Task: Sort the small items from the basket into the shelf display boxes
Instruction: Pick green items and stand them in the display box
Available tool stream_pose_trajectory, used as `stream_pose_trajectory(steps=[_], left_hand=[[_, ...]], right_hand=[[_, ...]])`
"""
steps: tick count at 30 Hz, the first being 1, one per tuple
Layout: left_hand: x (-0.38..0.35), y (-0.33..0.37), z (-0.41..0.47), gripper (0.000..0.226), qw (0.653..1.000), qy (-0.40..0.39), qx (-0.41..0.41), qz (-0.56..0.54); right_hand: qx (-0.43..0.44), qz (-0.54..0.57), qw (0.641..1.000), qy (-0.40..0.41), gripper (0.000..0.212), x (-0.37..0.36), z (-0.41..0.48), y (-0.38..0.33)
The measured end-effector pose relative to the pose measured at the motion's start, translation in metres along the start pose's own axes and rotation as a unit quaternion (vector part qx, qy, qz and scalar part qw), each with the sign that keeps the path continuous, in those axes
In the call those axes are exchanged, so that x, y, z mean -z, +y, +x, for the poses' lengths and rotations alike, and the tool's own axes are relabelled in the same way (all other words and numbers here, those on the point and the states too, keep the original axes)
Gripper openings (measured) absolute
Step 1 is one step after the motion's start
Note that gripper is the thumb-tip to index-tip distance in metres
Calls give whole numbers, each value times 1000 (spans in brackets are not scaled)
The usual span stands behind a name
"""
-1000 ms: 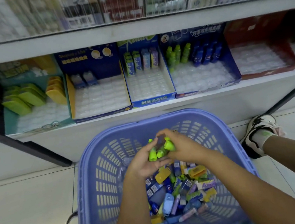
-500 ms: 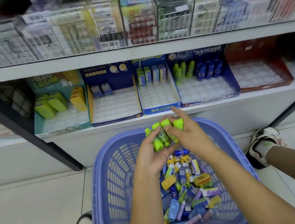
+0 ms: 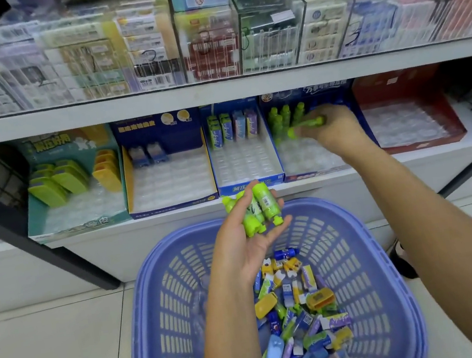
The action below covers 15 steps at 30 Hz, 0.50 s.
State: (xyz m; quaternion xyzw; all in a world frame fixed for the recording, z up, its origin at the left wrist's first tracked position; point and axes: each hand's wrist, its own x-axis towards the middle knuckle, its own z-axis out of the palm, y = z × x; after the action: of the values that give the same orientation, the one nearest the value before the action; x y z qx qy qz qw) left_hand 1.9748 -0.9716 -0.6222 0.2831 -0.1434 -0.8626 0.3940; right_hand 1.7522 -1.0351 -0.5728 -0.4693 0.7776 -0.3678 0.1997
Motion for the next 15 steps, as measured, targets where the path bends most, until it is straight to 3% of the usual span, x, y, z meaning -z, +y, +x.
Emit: stream_pose_trajectory(steps=[4,9,13,15], left_hand=[[-2,-2,3,34,999,11,-4,35],[-3,-3,6,50,992,24,-20,119],[-3,-5,7,48,990,24,-14,135],[-3,-6,7,49,991,21,-7,131]], right_hand=[[61,-119,991,19,35,-9,32,0],[112,-186,976,-12,31,-19,47,2],[98,-246,963,-50,10,-21,56,-4],[77,-243,965,-57,16,-22,60,-6]])
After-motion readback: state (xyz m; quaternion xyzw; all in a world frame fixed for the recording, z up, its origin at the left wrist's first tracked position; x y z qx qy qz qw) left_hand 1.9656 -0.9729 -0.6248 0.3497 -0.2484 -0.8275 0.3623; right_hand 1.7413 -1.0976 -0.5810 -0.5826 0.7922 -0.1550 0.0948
